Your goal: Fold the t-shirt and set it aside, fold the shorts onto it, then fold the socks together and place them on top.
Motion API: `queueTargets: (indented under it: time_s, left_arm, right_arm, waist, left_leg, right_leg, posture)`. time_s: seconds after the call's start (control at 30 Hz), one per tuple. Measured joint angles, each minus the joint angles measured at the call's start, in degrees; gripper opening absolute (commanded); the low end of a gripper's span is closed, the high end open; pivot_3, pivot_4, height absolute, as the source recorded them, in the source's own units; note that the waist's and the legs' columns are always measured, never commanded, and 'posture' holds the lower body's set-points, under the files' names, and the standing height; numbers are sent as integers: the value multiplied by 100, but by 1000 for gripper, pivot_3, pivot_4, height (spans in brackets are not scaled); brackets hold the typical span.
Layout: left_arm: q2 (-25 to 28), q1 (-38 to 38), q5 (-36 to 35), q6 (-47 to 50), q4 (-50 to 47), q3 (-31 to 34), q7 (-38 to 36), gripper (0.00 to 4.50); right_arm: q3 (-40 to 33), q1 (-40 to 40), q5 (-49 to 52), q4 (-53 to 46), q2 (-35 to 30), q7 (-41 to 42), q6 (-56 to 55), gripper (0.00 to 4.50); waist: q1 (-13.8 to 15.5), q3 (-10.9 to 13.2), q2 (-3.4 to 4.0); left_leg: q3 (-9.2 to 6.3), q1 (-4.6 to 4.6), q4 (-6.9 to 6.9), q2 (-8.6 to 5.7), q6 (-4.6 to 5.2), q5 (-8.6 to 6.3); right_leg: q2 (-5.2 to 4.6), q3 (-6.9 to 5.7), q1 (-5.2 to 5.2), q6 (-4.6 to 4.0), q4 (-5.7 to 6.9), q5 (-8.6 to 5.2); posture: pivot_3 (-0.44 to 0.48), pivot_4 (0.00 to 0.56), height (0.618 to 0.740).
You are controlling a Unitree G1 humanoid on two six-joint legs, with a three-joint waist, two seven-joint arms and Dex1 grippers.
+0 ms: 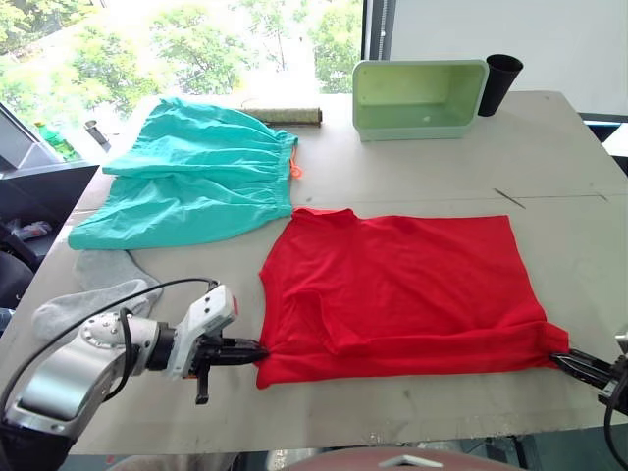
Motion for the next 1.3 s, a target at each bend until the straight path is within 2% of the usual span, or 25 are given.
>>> queueTargets:
  time_s: [0.1, 0.17, 0.3, 0.33, 0.37, 0.43, 0.47, 0.6, 0.67, 0.73, 0.87, 0.93, 1.03, 1.13, 1.17, 1.23, 1.3]
  left_arm:
    - [-3, 163, -60, 25, -135, 66, 114, 0]
    - [-5, 201, -74, 25, -178, 66, 168, 0]
    - [-11, 195, -92, 15, -171, 46, 225, 0]
    - [-11, 191, -96, 16, -164, 45, 224, 0]
    - [-11, 178, -109, 14, -148, 35, 219, 0]
    - [-11, 170, -113, 3, -133, 32, 209, 0]
    - [-11, 169, -114, -9, -114, 32, 201, 0]
    - [-106, 95, -184, -96, 58, 84, 122, 0]
    - [-327, -35, -445, -65, 198, 221, 65, 0]
    - [-481, -286, -876, -9, 186, 451, -67, 0]
    - [-482, -623, -1234, -195, 141, 760, -445, 0]
    - [-482, -654, -1220, -368, 135, 754, -594, 0]
    - [-489, -727, -1101, -794, 86, 640, -882, 0]
    - [-492, -831, -939, -1244, -42, 526, -1127, 0]
    - [-522, -922, -771, -1459, -59, 312, -1202, 0]
    - [-537, -890, -647, -1621, -53, 231, -1254, 0]
    - [-609, -965, -436, -1851, -55, -31, -1292, 0]
  right_arm:
    - [2, -16, -186, 242, -224, 90, -280, 106]
    - [-6, 60, -180, 252, -413, 248, -195, 644]
    - [-44, 325, -237, 191, -743, 549, -180, 2288]
    - [-61, 335, -267, 196, -743, 548, -215, 2884]
    - [-115, 354, -325, 219, -743, 532, -281, 3223]
    - [-270, 382, -376, 271, -737, 494, -313, 4227]
    - [-389, 413, -393, 303, -737, 471, -308, 4441]
    - [-1023, 371, -169, 223, -683, 590, -342, 4441]
    - [-1288, 190, 139, -60, -450, 654, -479, 4441]
    - [-1224, 147, 444, -773, -322, 638, -394, 4441]
    - [-293, -197, 860, -2156, -103, 340, -76, 4441]
    - [176, -402, 855, -2446, -89, 184, -11, 4441]
    - [1393, -1036, 374, -2760, -80, -31, -91, 4441]
    - [2589, -1726, -267, -2850, 75, -197, -335, 4441]
    - [3228, -2202, -646, -2803, 197, -214, -570, 4441]
    - [3542, -2436, -916, -2645, 199, -171, -782, 4441]
    - [4120, -3056, -1325, -2179, 377, -73, -1097, 4441]
  waist:
    - [35, -2, 0]
    - [54, -6, 8]
    - [81, -13, 11]
    - [79, -14, 9]
    - [76, -14, 10]
    - [70, -12, 13]
    - [71, -11, 18]
    - [63, -12, 39]
    - [64, -7, 33]
    - [66, -1, 27]
    - [64, 0, 25]
    - [65, 2, 21]
    - [60, 12, 5]
    - [65, 13, 5]
    - [66, 14, 6]
    - [76, 11, -9]
    - [47, 20, -22]
  left_leg:
    - [0, 0, 0, 0, 0, 0]
    - [1, -1, -1, 0, -1, 1]
    - [-1, -1, -10, 0, -1, 1]
    - [-1, -2, -10, 0, -1, 1]
    - [0, -2, -10, 0, -1, 0]
    - [1, -6, -10, 0, 0, 0]
    - [2, -6, -10, 0, 2, -1]
    - [1, -5, -14, 0, 7, -5]
    - [-1, -5, -15, 2, 7, -4]
    - [-3, -5, -15, 3, 5, -3]
    - [1, -9, -14, 3, -13, 8]
    - [2, -12, -13, 2, -10, 6]
    - [3, -12, -9, 2, -11, 7]
    - [3, -12, -7, 2, -12, 7]
    - [3, -12, -6, 2, -12, 7]
    - [3, -14, -3, 1, -11, 7]
    - [3, -14, 6, 1, -13, 8]
  right_leg:
    - [0, 0, 0, 0, -2, 0]
    - [0, 0, 0, 0, -4, 0]
    - [1, -5, 0, -1, -8, 0]
    - [1, -5, 0, -1, -10, 0]
    - [1, -5, 0, 0, -13, 0]
    - [1, -5, 1, 1, -20, 1]
    - [1, -4, 1, 1, -22, 1]
    - [2, -5, 0, 1, -22, 1]
    - [6, -6, -1, 1, -21, 1]
    - [6, -7, -1, 1, -20, 1]
    - [5, -9, 0, 1, -30, 2]
    - [5, -8, 0, 0, -34, 3]
    - [6, -10, -1, -3, -33, 4]
    - [6, -12, 0, -4, -33, 5]
    - [6, -13, 0, -4, -33, 6]
    - [8, -20, 3, -10, -33, 13]
    - [12, -21, 4, -7, -30, 11]
  posture:
    - [0, 150, 740]
    - [0, 150, 740]
    - [0, 150, 740]
    - [0, 150, 740]
    - [0, 150, 740]
    - [0, 150, 740]
    - [0, 150, 740]
    - [0, 150, 740]
    - [0, 150, 740]
    - [0, 150, 740]
    - [0, 150, 740]
    - [0, 150, 740]
    - [0, 150, 740]
    - [0, 150, 740]
    - [0, 150, 740]
    - [0, 150, 740]
    - [0, 150, 740]
